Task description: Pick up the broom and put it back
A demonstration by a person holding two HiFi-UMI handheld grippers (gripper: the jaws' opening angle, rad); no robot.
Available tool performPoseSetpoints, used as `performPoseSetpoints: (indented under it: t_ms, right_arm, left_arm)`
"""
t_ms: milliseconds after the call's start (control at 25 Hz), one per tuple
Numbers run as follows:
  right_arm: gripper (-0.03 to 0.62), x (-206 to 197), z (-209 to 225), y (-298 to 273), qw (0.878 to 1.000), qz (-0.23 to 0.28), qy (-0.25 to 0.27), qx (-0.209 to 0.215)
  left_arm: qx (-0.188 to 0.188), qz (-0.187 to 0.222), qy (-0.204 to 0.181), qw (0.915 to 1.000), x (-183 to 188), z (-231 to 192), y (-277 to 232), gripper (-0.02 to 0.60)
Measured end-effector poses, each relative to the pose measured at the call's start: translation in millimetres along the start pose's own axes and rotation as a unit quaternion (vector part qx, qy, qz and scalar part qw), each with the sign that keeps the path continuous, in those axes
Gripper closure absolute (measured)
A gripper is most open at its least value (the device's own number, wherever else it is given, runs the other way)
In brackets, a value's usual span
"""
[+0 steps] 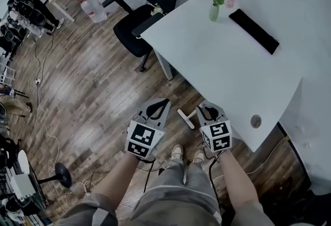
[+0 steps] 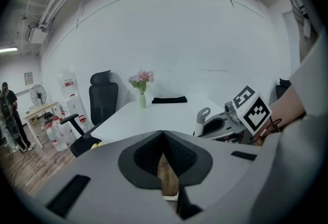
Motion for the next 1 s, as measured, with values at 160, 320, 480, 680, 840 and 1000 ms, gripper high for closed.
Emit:
performPoseSetpoints:
  t_ms: [160, 320, 480, 680, 840, 1000]
  right_arm:
    - [0.479, 8.3, -16.4, 40.9, 0.999, 0.016, 0.047, -0.017]
    - [0.479, 19.1, -24.0, 94.0, 0.996, 0.029, 0.079, -0.031]
    - [0.479, 39.1, -25.2, 162.4, 0.994, 0.059, 0.089, -0.036]
    - [0.48, 55.3, -23.5, 245.4, 0.991, 0.099, 0.074, -0.045]
    - [0.479, 55.5, -23.6, 302.6, 0.989, 0.121, 0.051, -0.065]
    - [0.479, 47.0, -25.7, 344.4, 0.988, 0.127, 0.029, -0.085]
  left_arm:
    - [0.0, 0.016, -0.004, 0.9999, 9.9, 7.1, 22.4, 0.565]
    - [-0.002, 0.035, -0.016, 0.9993, 21.3, 14.5, 47.0, 0.565]
    - [0.0, 0.054, -0.029, 0.9981, 41.6, 20.8, 66.1, 0.565]
    - [-0.01, 0.088, -0.058, 0.9944, 75.8, 39.1, 85.7, 0.565]
    - [-0.031, 0.115, -0.089, 0.9889, 102.8, 65.4, 103.6, 0.565]
    - [-0.046, 0.156, -0.121, 0.9794, 131.0, 94.3, 129.7, 0.565]
Point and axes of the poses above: the fingertips, and each gripper's own axes: y backward along the fingers, z to its right, x out of its top, the point moved 1 cm from there along y, backward along the fingers, and after that the axes turned 11 degrees about -z, right-handed, at the moved point
